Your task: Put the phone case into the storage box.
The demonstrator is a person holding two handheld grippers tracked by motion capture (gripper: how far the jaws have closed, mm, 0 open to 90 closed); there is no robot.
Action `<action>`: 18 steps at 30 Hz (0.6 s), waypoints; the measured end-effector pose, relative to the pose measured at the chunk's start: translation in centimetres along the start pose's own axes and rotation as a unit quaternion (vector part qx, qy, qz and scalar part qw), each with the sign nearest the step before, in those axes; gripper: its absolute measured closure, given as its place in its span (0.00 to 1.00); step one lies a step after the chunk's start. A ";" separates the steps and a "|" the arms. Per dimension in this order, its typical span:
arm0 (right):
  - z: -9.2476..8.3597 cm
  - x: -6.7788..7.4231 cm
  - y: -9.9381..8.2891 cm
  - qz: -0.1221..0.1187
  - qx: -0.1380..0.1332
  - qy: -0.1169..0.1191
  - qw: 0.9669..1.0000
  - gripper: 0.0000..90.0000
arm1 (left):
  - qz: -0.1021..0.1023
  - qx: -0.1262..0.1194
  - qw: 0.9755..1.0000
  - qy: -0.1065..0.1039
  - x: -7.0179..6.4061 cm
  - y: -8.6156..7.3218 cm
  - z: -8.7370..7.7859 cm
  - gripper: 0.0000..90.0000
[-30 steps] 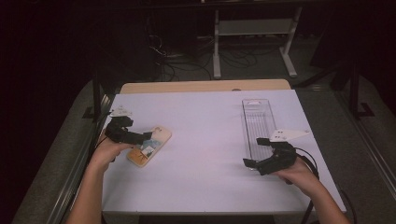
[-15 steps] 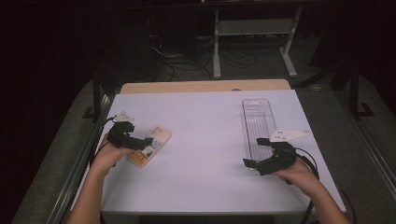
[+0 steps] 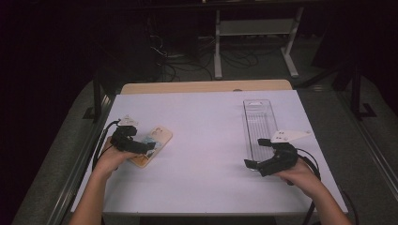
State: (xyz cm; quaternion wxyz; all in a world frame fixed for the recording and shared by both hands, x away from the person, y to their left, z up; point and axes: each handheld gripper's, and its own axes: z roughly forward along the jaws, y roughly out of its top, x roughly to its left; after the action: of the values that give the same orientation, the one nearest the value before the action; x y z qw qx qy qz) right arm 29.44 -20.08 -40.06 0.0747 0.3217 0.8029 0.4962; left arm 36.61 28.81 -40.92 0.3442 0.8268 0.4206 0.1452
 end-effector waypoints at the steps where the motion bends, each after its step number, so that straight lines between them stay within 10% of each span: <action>1: 0.0 0.0 0.0 0.000 0.000 0.000 1.000 0.00 | 0.001 0.000 1.000 0.001 0.0 -0.1 0.1 0.00; 18: 0.0 0.0 0.0 -0.002 0.001 0.000 1.000 0.00 | 0.006 0.020 1.000 0.012 -0.2 -1.2 1.3 0.00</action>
State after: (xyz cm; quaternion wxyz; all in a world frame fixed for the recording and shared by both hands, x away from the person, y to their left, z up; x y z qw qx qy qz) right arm 29.46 -20.09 -40.06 0.0755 0.3200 0.8043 0.4950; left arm 36.45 28.59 -42.70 0.3215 0.8345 0.4221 0.1485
